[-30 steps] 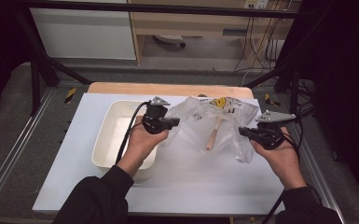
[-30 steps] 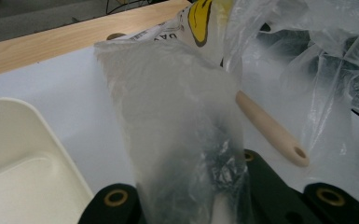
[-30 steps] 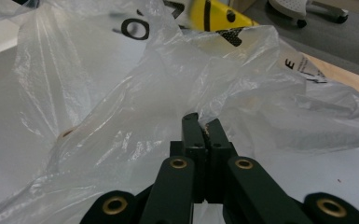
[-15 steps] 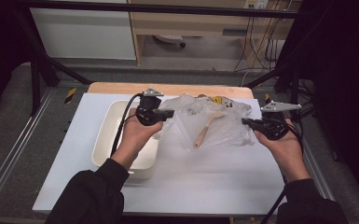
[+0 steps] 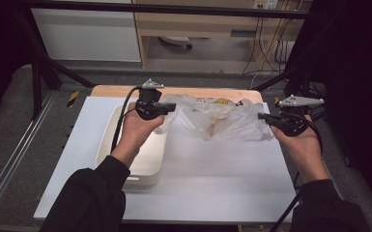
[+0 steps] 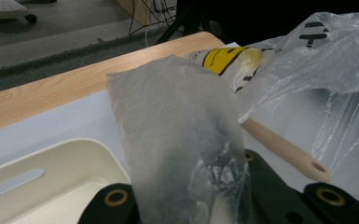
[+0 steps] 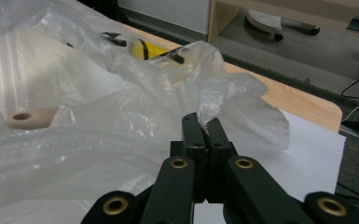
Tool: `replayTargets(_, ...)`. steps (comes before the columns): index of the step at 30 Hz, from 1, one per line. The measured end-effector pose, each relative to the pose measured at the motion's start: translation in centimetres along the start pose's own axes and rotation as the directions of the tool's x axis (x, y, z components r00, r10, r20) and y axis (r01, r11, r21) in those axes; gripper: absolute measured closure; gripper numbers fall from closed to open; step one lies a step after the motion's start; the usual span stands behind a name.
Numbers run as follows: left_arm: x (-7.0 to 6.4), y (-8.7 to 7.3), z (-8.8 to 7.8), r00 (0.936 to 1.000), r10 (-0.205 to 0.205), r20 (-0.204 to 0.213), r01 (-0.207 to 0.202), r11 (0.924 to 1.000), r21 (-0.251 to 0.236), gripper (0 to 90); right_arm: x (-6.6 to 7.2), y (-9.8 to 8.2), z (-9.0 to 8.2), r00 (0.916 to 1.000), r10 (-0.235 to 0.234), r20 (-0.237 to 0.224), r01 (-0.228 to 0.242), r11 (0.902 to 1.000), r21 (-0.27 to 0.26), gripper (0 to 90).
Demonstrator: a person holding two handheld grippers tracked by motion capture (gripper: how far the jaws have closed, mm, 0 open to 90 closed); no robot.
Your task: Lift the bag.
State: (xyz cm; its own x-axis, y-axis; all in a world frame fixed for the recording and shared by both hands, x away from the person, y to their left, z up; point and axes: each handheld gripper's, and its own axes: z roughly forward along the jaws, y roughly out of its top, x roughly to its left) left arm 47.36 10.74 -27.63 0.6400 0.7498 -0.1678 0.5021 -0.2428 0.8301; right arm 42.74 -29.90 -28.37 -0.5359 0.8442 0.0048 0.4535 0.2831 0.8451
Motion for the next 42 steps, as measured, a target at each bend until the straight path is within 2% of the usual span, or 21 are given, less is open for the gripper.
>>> replayTargets(11, 1.0, 1.2, -0.8, 0.9996, -0.007, -0.028, 0.006, 0.9993, -0.037, 90.0, -1.2, 2.3, -0.1, 0.9995, 0.002, 0.032, -0.002, 0.9999, -0.015, 90.0)
replayTargets(20, 2.3, 2.0, -1.2, 0.9982, -0.038, -0.047, 0.034, 0.9965, -0.076, 90.0, -2.0, 4.4, 0.6, 0.9989, 0.006, 0.047, -0.005, 0.9998, -0.018, 90.0)
replayTargets(33, 2.8, 3.4, -1.7, 0.9967, -0.049, -0.065, 0.041, 0.9922, -0.117, 90.0, -2.4, 6.3, 1.0, 0.9987, 0.021, 0.045, -0.02, 0.9991, -0.038, 90.0)
replayTargets(42, 2.8, 5.3, -2.0, 0.9958, -0.045, -0.079, 0.033, 0.9886, -0.147, 90.0, -2.9, 8.6, 1.0, 0.997, 0.005, 0.077, -0.002, 0.9991, -0.042, 90.0)
